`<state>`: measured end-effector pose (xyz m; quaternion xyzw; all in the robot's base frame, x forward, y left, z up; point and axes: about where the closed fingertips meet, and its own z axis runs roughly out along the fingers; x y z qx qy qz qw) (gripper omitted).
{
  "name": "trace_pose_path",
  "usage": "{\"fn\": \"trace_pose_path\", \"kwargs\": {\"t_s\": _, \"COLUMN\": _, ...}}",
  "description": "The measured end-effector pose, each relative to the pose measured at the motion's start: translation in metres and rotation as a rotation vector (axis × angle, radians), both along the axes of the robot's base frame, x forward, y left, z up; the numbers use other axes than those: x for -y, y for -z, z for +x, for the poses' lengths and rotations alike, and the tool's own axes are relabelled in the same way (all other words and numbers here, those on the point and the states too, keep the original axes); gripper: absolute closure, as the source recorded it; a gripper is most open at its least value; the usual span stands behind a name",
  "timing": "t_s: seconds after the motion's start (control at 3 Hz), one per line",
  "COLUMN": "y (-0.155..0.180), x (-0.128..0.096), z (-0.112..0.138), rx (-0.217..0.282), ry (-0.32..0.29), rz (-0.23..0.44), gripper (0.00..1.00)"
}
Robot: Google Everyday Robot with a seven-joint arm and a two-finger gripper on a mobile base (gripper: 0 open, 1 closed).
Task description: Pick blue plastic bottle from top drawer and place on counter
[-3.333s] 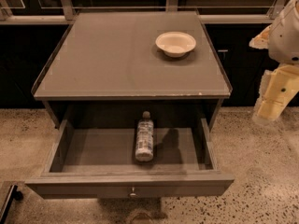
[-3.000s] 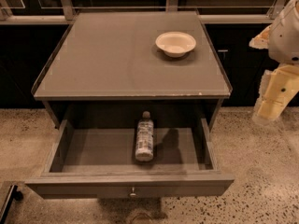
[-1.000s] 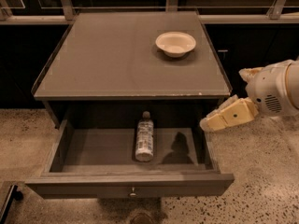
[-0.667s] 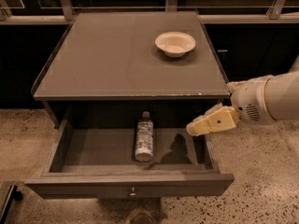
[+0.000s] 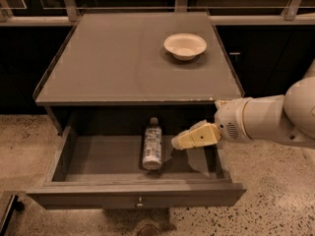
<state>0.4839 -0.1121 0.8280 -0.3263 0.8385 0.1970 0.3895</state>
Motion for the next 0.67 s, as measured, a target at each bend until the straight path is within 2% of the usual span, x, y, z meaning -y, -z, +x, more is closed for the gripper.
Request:
{"fn": "trace_pose_path", "kwargs": {"t_s": 0.33, "y": 0.002, "x": 0.001, "z": 0.001, "rx": 0.010, "ry": 0.032, "rz": 0.015, "gripper": 0.00}}
{"fn": "trace_pose_path", "kwargs": {"t_s": 0.67, "y": 0.029, "x": -0.012, "z": 0.006, "rx": -0.033, "ry": 0.062, "rz": 0.078, "gripper": 0.00}}
